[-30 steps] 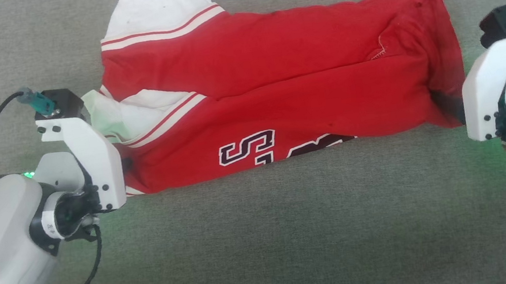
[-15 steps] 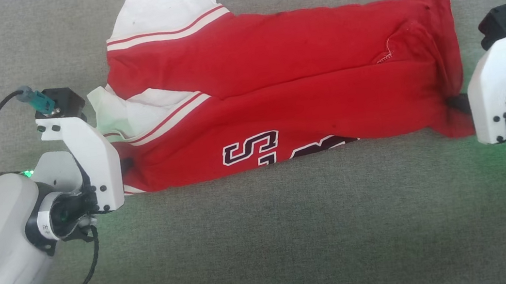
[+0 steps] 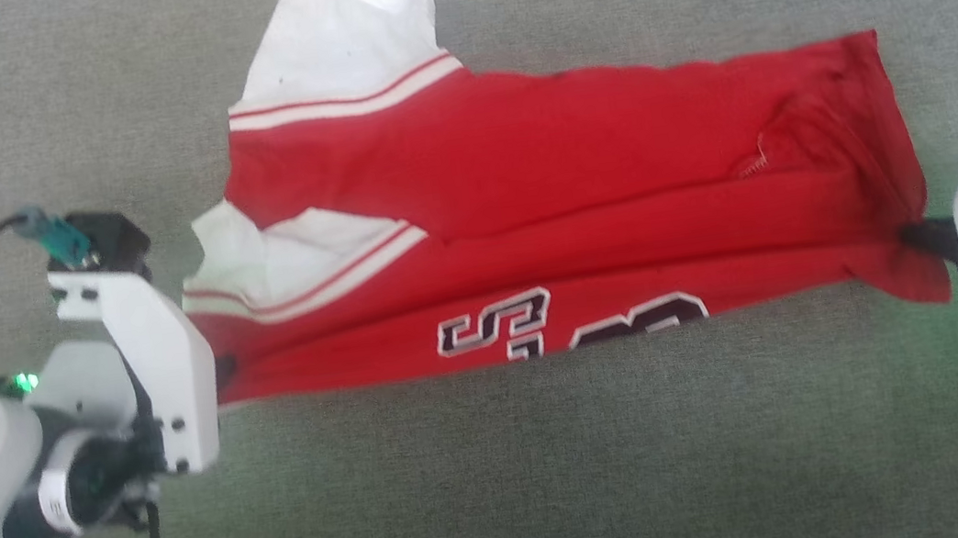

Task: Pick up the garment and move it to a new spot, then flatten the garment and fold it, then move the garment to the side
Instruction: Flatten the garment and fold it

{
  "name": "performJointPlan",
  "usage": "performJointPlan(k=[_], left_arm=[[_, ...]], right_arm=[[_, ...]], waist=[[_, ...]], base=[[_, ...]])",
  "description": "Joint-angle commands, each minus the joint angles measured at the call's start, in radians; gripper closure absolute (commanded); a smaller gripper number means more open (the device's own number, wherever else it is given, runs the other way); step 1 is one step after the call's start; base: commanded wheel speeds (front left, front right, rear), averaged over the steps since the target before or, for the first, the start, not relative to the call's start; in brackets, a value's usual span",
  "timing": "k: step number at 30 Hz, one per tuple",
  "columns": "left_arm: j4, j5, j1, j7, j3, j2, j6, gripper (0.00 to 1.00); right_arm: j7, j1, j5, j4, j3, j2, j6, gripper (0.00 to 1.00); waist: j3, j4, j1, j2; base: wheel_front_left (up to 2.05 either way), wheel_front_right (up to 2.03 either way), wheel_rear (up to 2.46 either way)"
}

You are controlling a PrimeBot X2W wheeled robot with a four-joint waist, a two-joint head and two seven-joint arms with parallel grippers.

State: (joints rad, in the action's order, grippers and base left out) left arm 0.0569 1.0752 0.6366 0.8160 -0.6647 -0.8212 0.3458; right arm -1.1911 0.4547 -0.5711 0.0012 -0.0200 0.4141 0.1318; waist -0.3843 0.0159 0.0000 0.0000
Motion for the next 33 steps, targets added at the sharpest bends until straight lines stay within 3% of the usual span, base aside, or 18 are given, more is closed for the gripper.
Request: performJointPlan(k=[1, 5, 10, 12, 13, 14, 15, 16, 17, 18, 27, 33], left_arm=[[0.028, 0.005, -0.03, 0.002, 0.0, -0.018, 0.018, 1.0], [0.096, 0.01, -0.098, -0.011, -0.002, -0.043, 0.061, 1.0], [0.087, 0.014, -0.139, -0.032, -0.008, -0.036, 0.076, 0.96], [0.065, 0.014, -0.146, -0.04, -0.012, -0.028, 0.066, 0.55], [0.051, 0.013, -0.144, -0.045, -0.013, -0.021, 0.061, 0.0], [0.038, 0.013, -0.14, -0.049, -0.015, -0.016, 0.054, 0.0], [0.025, 0.011, -0.135, -0.048, -0.017, -0.013, 0.049, 0.0], [0.015, 0.008, -0.131, -0.045, -0.019, -0.014, 0.047, 0.0], [0.011, 0.006, -0.125, -0.045, -0.019, -0.015, 0.04, 0.0], [0.013, 0.005, -0.117, -0.048, -0.015, -0.016, 0.038, 0.0], [0.113, -0.002, -0.065, -0.006, 0.031, -0.102, 0.06, 0.0], [0.152, -0.023, -0.009, 0.004, 0.073, -0.161, 0.067, 0.0]], right_arm=[[-0.009, -0.029, -0.002, -0.02, -0.015, 0.009, -0.002, 1.0], [-0.015, -0.113, -0.008, -0.059, -0.052, -0.023, -0.002, 1.0], [0.018, -0.159, 0.027, -0.053, -0.051, -0.036, -0.002, 1.0], [0.049, -0.158, 0.024, -0.022, -0.049, -0.061, -0.002, 1.0], [0.065, -0.149, 0.027, -0.008, -0.047, -0.073, -0.002, 1.0], [0.08, -0.139, 0.033, 0.007, -0.04, -0.079, -0.002, 0.88], [0.094, -0.133, 0.037, 0.021, -0.033, -0.083, -0.002, 0.69], [0.107, -0.129, 0.041, 0.032, -0.026, -0.086, -0.002, 0.62], [0.12, -0.122, 0.039, 0.042, -0.02, -0.091, -0.002, 0.22], [0.126, -0.116, 0.037, 0.05, -0.015, -0.092, -0.002, 0.0], [0.192, -0.081, 0.01, 0.011, -0.013, -0.069, -0.002, 0.0], [0.315, -0.055, 0.019, -0.036, -0.035, -0.1, -0.002, 0.0]], waist=[[-0.001, -0.002, 0.0, 0.0], [-0.005, -0.006, 0.0, 0.0], [-0.012, -0.011, 0.0, 0.0], [-0.015, -0.013, 0.0, 0.0], [-0.016, -0.015, 0.0, 0.0], [-0.016, -0.016, 0.0, 0.0], [-0.016, -0.017, 0.0, 0.0], [-0.015, -0.018, 0.0, 0.0], [-0.013, -0.019, 0.0, 0.0], [-0.011, -0.019, 0.0, 0.0], [0.027, -0.046, 0.0, 0.0], [0.031, -0.099, 0.0, 0.0]], base=[[0.0, 0.0, 0.0], [0.0, 0.0, 0.0], [0.0, 0.0, 0.0], [0.0, 0.0, 0.0], [0.0, 0.0, 0.0], [0.0, 0.0, 0.0], [0.0, 0.0, 0.0], [0.0, 0.0, 0.0], [0.0, 0.0, 0.0], [0.0, 0.0, 0.0], [0.0, 0.0, 0.0], [0.0, 0.0, 0.0]])
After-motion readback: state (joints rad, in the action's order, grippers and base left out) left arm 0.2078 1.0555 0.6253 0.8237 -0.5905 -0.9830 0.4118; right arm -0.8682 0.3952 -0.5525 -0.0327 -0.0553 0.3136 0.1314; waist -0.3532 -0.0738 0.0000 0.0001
